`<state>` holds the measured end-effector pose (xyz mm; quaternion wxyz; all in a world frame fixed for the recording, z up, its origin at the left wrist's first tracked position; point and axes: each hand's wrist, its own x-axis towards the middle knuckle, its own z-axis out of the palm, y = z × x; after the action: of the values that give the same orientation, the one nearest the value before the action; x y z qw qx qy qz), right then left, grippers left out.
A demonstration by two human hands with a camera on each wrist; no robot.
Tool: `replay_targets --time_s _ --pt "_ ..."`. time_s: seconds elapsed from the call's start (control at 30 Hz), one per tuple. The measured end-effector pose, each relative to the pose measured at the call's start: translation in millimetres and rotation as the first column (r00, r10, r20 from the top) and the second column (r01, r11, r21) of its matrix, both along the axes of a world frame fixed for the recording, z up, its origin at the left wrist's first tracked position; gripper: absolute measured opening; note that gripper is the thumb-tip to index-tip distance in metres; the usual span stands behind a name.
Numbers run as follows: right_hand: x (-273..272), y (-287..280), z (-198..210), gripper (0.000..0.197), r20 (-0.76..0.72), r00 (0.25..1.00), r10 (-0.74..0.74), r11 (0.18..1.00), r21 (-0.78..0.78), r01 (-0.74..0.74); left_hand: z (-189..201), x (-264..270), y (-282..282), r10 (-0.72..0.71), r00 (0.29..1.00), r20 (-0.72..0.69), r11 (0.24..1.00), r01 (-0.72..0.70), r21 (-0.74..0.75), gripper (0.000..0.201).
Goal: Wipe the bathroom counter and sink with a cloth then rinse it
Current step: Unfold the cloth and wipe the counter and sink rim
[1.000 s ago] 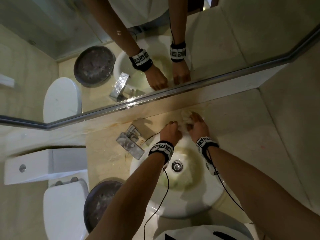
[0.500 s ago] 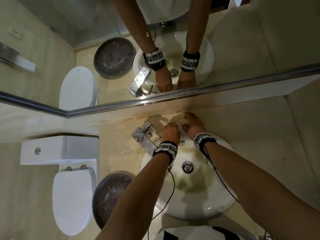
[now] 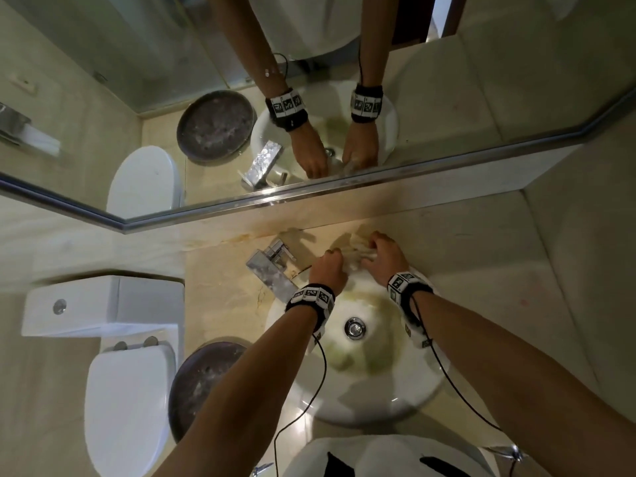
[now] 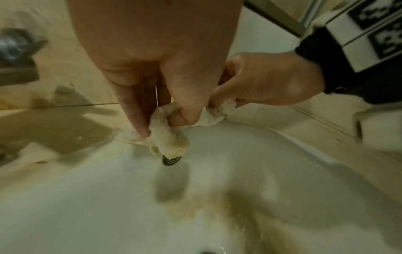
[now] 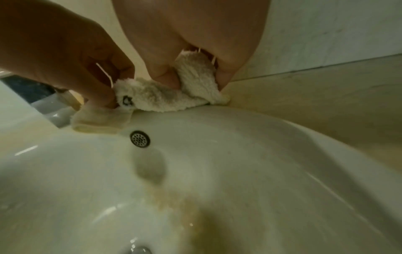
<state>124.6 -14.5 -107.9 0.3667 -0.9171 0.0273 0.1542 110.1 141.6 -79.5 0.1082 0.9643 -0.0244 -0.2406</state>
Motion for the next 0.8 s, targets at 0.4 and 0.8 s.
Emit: replay_targets --time_s 0.4,0.8 --pt "-50.4 -78.8 -16.7 0.040 0.019 0.902 -0.431 0.897 -0.094 0.431 -5.3 -1.3 -83.8 -0.256 0.962 0.096 0.963 0.263 -0.060 0.056" --pt "-28.1 -55.8 -21.6 0.040 0.037 0.961 -0.275 0.953 -0.122 0.278 -15.1 14.3 -73.3 -0.288 0.952 0.104 0.957 0.283 0.062 0.041"
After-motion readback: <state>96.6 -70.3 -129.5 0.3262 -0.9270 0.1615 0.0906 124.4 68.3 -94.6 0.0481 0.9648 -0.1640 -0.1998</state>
